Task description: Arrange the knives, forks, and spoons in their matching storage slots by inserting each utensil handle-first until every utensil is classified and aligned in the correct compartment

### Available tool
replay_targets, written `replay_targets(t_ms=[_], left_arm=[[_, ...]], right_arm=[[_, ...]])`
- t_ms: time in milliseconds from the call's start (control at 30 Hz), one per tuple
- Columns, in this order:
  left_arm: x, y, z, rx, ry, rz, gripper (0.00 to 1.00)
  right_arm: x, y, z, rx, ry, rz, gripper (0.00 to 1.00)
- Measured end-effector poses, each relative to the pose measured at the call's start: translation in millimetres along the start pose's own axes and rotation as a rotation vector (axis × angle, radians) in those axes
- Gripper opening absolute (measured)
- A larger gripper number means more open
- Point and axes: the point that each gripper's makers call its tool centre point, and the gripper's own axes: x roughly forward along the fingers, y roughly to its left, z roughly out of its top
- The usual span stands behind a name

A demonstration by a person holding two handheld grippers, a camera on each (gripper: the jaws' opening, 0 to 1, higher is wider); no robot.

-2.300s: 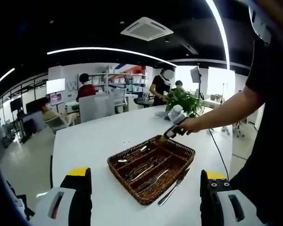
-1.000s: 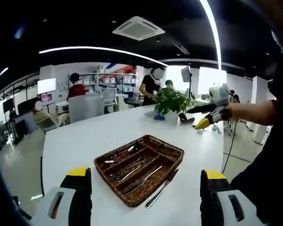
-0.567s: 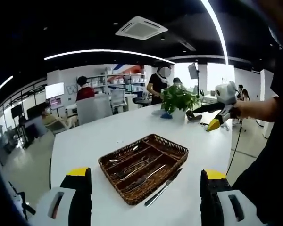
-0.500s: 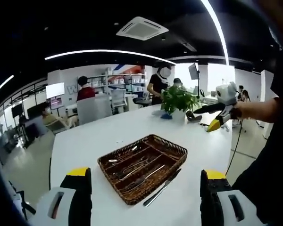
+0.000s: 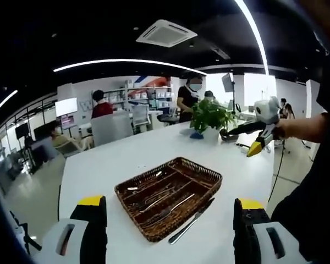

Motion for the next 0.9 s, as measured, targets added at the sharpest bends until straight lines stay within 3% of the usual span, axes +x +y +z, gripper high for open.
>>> replay_targets(t_ms=[267, 467, 533, 667, 767, 900], left_arm=[[4.8, 3.1, -8.3, 0.005, 0.024, -0.005, 1.0], [5.6, 3.5, -11.0, -0.001, 0.03, -0.008, 1.0], [5.7, 2.5, -12.7, -0.001, 0.035, -0.012, 1.0], [3.7, -0.5, -16.4, -0.003, 0.039, -0.021, 1.0], [1.9, -0.3, -22.1, -0.007, 0.048, -0.023, 1.0], [0.1, 0.0, -30.0, -0.012, 0.065, -0.024, 1.0]], right_arm=[[7.1, 0.9, 6.4, -0.03, -0.002, 0.023, 0.99], [16.0, 9.6, -1.2, -0.061, 0.024, 0.056, 0.99], [18.8, 23.7, -10.3, -0.039, 0.046, 0.129, 0.94], [30.7, 30.5, -34.3, -0.057, 0.106, 0.137, 0.95], [34.4, 37.3, -39.6, -0.048, 0.112, 0.157, 0.94], [39.1, 47.6, -52.9, -0.045, 0.136, 0.201, 0.86]])
